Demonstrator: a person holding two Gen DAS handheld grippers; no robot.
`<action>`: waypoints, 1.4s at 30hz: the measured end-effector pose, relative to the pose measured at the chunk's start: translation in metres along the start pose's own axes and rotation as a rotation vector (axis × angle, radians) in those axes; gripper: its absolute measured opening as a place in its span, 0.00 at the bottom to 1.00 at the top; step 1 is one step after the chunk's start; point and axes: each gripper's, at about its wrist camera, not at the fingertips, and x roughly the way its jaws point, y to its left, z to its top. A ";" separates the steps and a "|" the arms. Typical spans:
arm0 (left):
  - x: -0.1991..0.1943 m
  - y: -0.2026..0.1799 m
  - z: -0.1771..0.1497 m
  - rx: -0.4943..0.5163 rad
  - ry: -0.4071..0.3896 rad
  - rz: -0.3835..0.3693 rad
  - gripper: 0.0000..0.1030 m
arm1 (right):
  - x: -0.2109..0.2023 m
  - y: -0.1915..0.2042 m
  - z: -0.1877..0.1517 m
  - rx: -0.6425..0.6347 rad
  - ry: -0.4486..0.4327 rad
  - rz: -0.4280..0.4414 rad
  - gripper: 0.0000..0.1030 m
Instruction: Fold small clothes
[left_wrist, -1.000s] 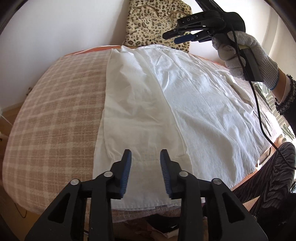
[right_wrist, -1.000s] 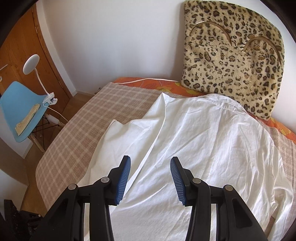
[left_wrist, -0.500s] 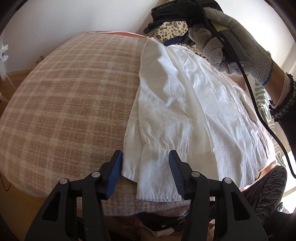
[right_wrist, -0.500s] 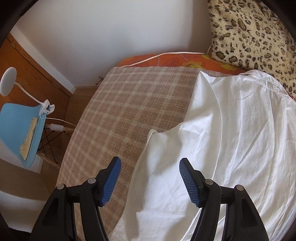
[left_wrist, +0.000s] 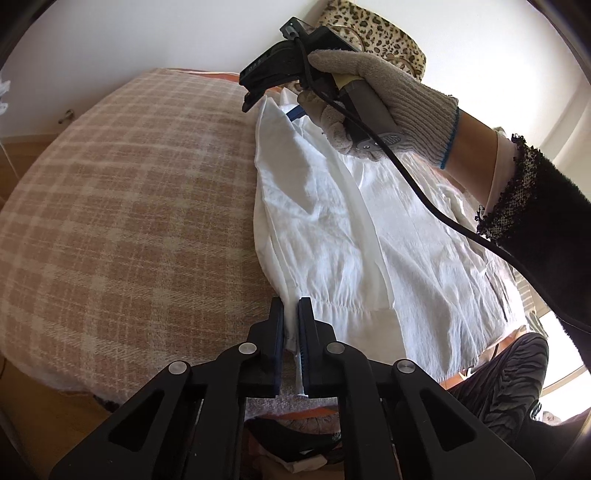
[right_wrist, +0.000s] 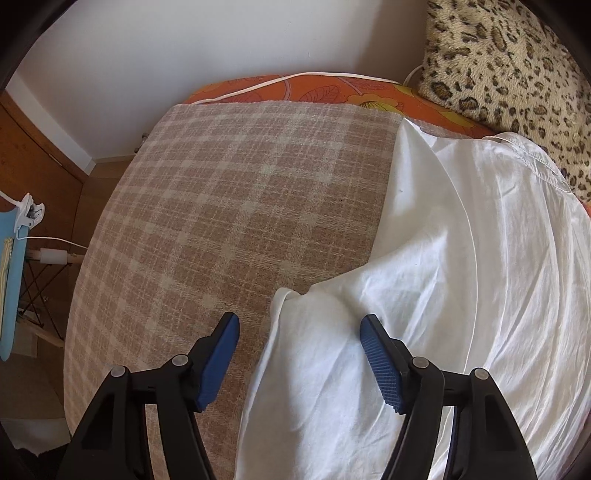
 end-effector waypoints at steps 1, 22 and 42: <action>-0.002 -0.001 0.000 -0.001 -0.006 -0.013 0.06 | 0.003 0.001 -0.001 -0.005 0.003 -0.015 0.61; -0.004 -0.080 0.010 0.204 -0.025 -0.176 0.05 | -0.072 -0.086 -0.008 0.033 -0.112 0.173 0.11; 0.046 -0.146 0.002 0.361 0.114 -0.236 0.05 | -0.065 -0.186 -0.052 0.152 -0.105 0.186 0.11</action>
